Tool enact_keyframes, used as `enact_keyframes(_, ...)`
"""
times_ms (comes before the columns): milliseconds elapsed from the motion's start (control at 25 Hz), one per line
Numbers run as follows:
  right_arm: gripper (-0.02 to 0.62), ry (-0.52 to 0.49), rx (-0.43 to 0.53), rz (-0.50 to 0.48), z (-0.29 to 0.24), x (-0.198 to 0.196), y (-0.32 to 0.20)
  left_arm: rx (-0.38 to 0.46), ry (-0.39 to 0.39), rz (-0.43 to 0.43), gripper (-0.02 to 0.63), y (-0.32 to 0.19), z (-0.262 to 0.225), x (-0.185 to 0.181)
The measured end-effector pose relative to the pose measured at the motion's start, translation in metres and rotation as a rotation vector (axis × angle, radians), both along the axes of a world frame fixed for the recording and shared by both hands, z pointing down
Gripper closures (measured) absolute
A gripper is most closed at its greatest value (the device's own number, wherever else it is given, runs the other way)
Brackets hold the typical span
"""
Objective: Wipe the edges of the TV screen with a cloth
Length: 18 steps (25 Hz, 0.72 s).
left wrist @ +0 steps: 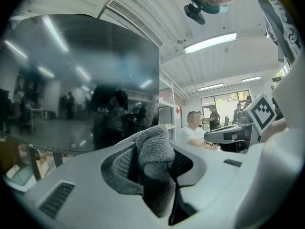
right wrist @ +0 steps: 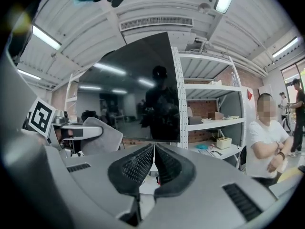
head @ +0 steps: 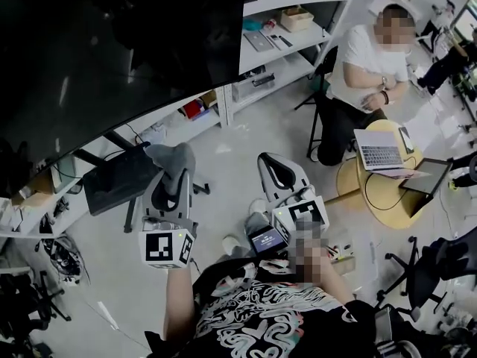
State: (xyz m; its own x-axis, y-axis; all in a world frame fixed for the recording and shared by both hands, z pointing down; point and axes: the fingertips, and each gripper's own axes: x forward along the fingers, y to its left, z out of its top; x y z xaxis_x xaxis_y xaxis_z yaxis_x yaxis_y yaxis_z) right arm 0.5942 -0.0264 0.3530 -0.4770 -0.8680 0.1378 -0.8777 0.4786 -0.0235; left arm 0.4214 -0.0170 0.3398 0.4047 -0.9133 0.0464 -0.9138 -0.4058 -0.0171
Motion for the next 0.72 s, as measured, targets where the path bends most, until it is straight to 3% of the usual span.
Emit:
enact_keyframes(480, 0.563, 0.034, 0.002, -0.059, 0.002, 0.02, 0.031, 0.022, 0.004, -0.084, 0.468, 0.038, -0.012, 0.02)
enact_keyframes(720, 0.563, 0.024, 0.005, -0.068, -0.002, 0.052, 0.034, 0.02, 0.011, -0.103, 0.468, 0.046, -0.014, 0.048)
